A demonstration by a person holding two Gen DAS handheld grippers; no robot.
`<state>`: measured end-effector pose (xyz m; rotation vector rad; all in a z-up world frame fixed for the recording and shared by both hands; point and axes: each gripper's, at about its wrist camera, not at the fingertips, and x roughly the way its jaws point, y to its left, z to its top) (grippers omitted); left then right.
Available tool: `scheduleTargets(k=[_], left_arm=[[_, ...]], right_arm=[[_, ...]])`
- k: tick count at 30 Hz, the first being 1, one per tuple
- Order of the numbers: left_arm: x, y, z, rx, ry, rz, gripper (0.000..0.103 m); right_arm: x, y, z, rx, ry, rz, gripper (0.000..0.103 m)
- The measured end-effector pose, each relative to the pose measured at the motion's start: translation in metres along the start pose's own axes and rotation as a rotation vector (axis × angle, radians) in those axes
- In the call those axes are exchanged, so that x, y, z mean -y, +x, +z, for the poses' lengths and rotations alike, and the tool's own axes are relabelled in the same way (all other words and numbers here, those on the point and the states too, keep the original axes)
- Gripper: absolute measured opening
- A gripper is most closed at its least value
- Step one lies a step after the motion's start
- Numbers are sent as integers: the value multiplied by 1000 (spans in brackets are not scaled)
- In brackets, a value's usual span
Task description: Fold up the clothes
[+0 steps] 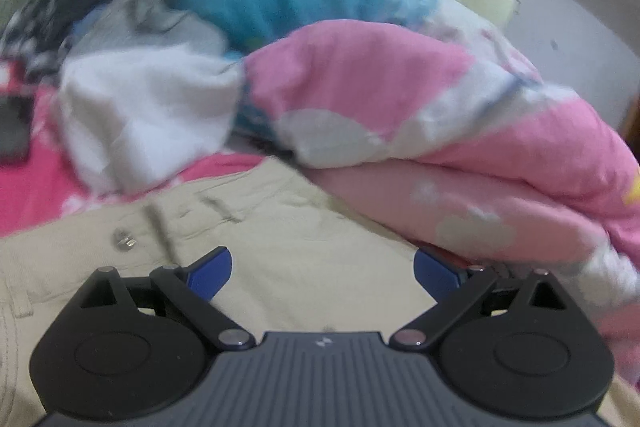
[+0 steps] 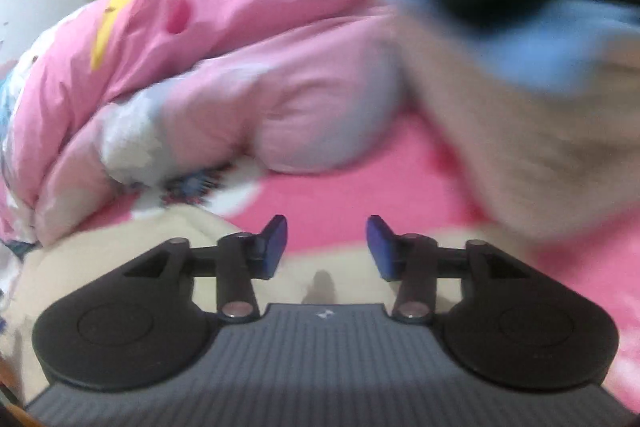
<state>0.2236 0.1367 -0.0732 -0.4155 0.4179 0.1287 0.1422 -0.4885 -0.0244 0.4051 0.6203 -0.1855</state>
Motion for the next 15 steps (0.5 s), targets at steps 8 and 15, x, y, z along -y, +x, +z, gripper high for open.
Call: scheduleTargets(k=[8, 15], left_arm=[[125, -11, -18, -107, 274, -103, 100], [194, 17, -83, -104, 428, -55, 100]], right_arm=[[82, 17, -33, 5, 275, -84, 57], [86, 56, -38, -15, 318, -50, 9]])
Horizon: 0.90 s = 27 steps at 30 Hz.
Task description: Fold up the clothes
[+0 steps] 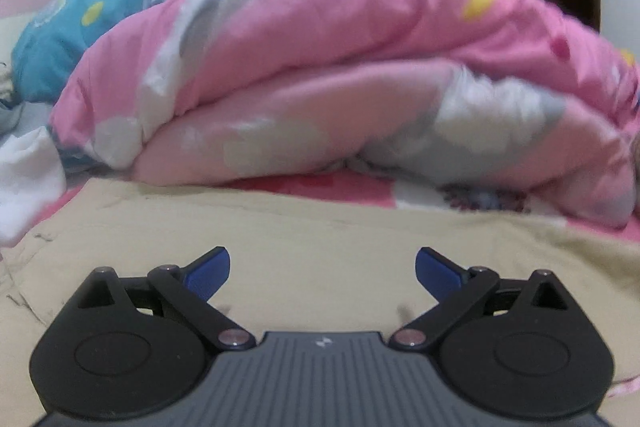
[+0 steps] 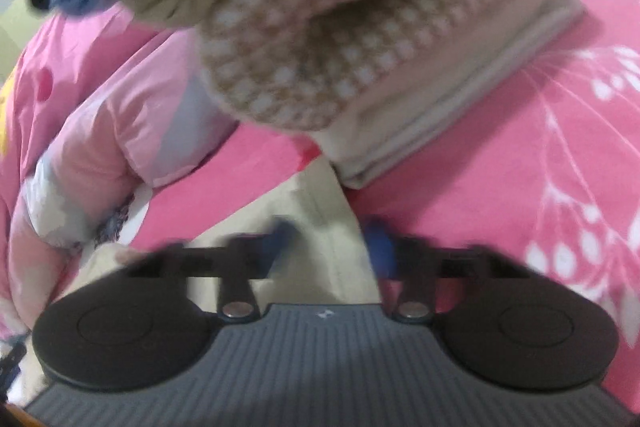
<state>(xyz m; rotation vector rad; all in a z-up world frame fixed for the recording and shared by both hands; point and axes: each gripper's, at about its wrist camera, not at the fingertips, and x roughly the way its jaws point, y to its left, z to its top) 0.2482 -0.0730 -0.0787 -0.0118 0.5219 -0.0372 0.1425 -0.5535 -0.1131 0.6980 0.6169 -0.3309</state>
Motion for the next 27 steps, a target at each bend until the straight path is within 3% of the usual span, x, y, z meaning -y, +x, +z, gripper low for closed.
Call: scheduleTargets(k=[1, 4, 9, 11, 13, 16, 18, 22, 25, 27], left_arm=[[3, 4, -6, -6, -2, 10, 100], [2, 11, -20, -33, -34, 33, 100], [-4, 9, -24, -18, -82, 23, 100], [-7, 9, -25, -14, -94, 16, 100], [-9, 9, -26, -11, -106, 9, 100], [-13, 8, -27, -6, -131, -5, 100], [-17, 8, -28, -4, -150, -13, 100], [-19, 9, -28, -8, -165, -21, 100], [-19, 9, -29, -9, -165, -21, 100], [-19, 9, -29, -10, -164, -21, 100]], right_arm=[[-8, -2, -3, 12, -36, 7, 6], [-56, -26, -22, 138, -319, 48, 3], [-143, -52, -112, 288, -1085, 184, 3], [-159, -51, -157, 297, -1368, 169, 3], [-162, -47, -185, 285, -1523, 140, 2], [-160, -46, -182, 277, -1531, 91, 0], [-160, -52, -155, 346, -1454, -12, 0], [-123, -72, -52, 428, -1002, -198, 0], [-80, -86, -12, 370, -674, -126, 5], [-69, -88, -9, 310, -564, -18, 14]])
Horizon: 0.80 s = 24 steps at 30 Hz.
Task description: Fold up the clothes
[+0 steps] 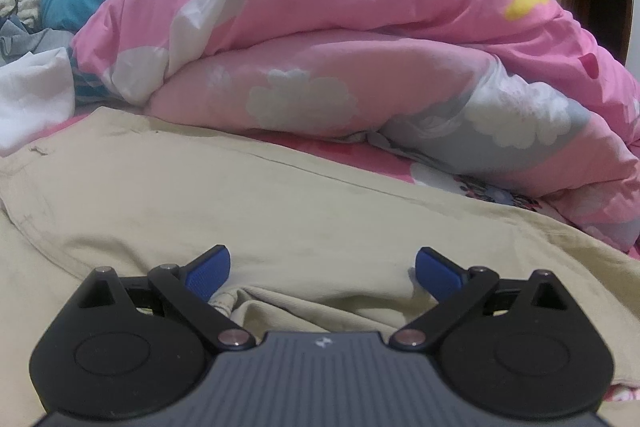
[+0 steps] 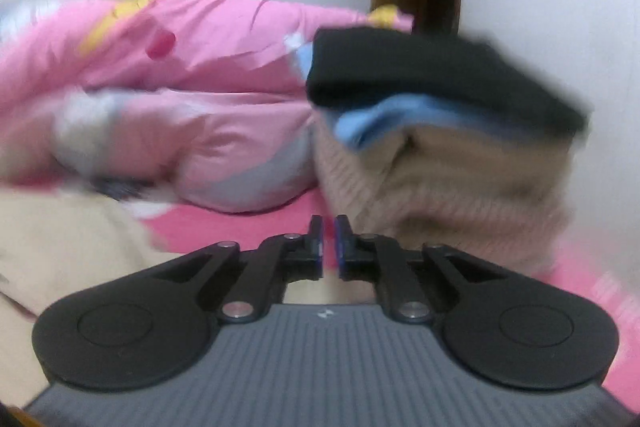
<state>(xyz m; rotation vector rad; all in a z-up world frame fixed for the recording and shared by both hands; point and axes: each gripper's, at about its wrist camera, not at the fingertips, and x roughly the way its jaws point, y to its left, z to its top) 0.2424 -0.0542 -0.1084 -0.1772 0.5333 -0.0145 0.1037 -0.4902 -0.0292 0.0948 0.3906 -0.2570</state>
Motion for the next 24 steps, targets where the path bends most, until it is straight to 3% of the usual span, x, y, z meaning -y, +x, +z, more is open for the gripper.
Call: scheduleTargets(k=[1, 3, 5, 8, 10, 14, 17, 19, 20, 22, 24], left_arm=[[0, 0, 0, 0, 2, 2, 100], [0, 0, 0, 1, 1, 1, 100], [-1, 0, 0, 0, -1, 0, 100], [-1, 0, -1, 0, -4, -3, 100], [-2, 0, -1, 0, -9, -7, 100], [-3, 1, -1, -5, -13, -13, 101], [-3, 2, -1, -10, -16, -17, 101], [-4, 2, -1, -11, -18, -19, 101], [-4, 2, -1, -10, -19, -20, 101], [-4, 2, -1, -11, -19, -20, 101], [-4, 2, -1, -11, -19, -19, 101]], right_arm=[[-2, 0, -3, -6, 21, 34, 19], [-11, 1, -4, -16, 36, 76, 47], [-22, 10, -1, -34, 31, 100, 57], [-33, 50, 5, -160, 0, 85, 60], [-27, 77, 4, -247, 26, -14, 60], [19, 114, -15, -406, 315, -116, 60], [32, 119, -30, -400, 402, -116, 60], [28, 116, -35, -378, 379, -98, 36], [22, 113, -33, -367, 355, -61, 5], [0, 95, -25, -302, 290, 36, 5], [-42, 65, -14, -179, 70, 115, 5]])
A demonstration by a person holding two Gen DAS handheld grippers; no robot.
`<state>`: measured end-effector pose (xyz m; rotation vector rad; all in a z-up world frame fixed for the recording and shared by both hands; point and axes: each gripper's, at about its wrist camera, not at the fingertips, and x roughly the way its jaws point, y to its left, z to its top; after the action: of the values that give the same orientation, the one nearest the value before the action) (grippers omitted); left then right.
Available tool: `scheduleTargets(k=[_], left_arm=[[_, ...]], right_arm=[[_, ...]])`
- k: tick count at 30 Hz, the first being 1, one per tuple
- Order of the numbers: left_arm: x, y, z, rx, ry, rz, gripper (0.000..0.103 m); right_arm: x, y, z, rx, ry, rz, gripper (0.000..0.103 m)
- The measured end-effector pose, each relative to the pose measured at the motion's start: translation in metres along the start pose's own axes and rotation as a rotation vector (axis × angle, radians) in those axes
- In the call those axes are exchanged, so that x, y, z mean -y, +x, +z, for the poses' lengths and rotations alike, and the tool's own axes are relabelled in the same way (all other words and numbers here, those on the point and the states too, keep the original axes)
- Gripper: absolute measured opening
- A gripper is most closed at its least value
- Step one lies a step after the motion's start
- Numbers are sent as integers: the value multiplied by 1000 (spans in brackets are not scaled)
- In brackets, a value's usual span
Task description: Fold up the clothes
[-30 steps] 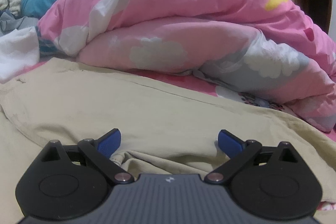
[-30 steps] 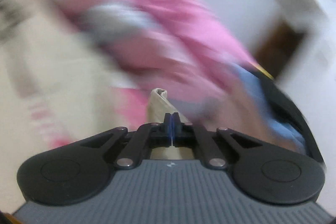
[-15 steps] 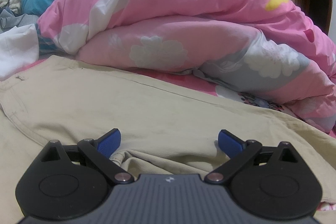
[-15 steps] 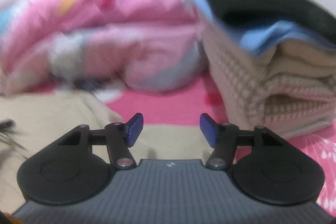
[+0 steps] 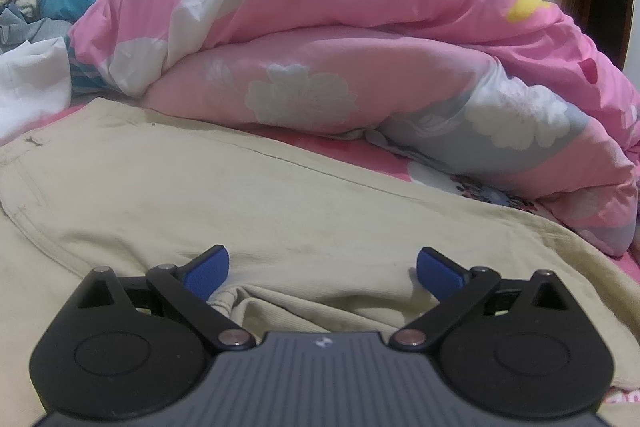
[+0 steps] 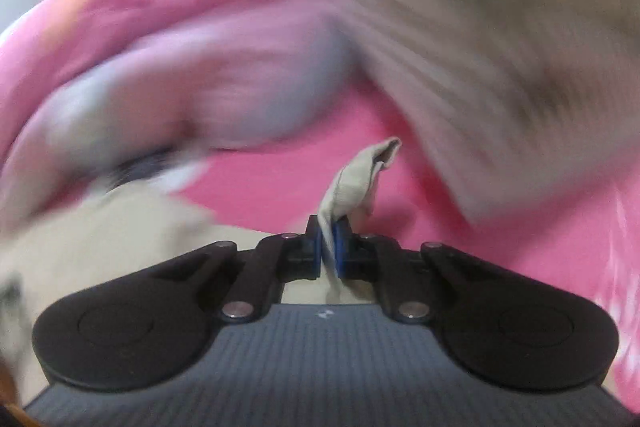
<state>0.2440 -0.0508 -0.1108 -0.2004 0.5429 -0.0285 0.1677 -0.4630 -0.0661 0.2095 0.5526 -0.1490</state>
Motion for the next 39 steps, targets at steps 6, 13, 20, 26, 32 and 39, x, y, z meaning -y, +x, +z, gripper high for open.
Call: scheduleTargets(k=[6, 13, 20, 26, 32, 39], left_arm=[[0, 0, 0, 0, -2, 0, 101], [0, 0, 1, -4, -10, -4, 101], [0, 0, 2, -5, -12, -4, 101], [1, 1, 2, -6, -11, -2, 101], [1, 1, 2, -7, -9, 1, 101], [1, 0, 2, -6, -9, 2, 101]], right_arm=[[-135, -63, -82, 50, -761, 239, 11], [-128, -85, -92, -55, -703, 266, 45], [-149, -73, -85, -31, -732, 331, 52], [-166, -75, -112, -96, -863, 396, 55], [-164, -73, -113, -92, -838, 379, 46], [-133, -61, -83, -45, -625, 371, 6]])
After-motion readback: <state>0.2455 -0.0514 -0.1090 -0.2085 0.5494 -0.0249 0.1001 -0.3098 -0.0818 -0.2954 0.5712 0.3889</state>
